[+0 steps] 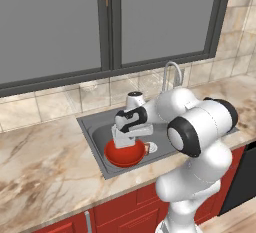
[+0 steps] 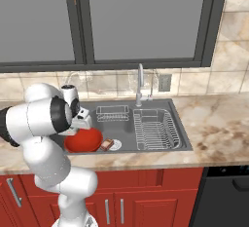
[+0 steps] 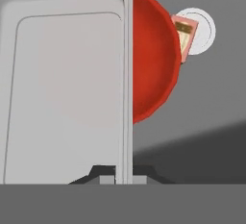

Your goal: Pick the bowl and tupperware and place them in the sink. Then turn on the water.

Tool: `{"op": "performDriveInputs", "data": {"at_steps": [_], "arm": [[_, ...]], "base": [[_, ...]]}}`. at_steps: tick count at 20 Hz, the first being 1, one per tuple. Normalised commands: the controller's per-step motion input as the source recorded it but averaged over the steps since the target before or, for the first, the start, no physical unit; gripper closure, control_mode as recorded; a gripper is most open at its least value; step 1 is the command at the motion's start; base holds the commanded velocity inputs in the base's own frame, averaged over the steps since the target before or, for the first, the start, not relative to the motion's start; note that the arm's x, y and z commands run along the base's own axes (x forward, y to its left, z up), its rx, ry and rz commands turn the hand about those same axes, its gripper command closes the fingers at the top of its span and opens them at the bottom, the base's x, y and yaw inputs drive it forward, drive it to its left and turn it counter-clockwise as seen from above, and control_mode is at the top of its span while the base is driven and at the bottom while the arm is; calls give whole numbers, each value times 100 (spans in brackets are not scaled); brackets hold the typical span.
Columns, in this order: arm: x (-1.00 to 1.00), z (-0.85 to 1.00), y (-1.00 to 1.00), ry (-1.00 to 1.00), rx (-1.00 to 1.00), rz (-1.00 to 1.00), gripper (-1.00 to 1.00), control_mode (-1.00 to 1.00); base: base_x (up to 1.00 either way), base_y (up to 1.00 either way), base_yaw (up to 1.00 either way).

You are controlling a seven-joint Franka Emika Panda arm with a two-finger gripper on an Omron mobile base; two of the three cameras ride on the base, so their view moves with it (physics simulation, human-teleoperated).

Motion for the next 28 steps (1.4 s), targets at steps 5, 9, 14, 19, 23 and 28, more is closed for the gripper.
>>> {"op": "performDriveInputs", "data": {"at_steps": [5, 9, 14, 19, 23, 28], "arm": [[4, -25, -2, 0, 0, 0, 100, -100], [6, -38, -1, 0, 0, 0, 100, -100], [3, -33, -3, 0, 0, 0, 100, -100], [3, -17, -6, 0, 0, 0, 100, -100], [15, -17, -6, 0, 0, 0, 100, -100], [14, -30, -4, 0, 0, 0, 100, -100]], "base": [[0, 0, 0], [0, 0, 0], [0, 0, 0], [0, 0, 0], [0, 0, 0], [0, 0, 0]]}}
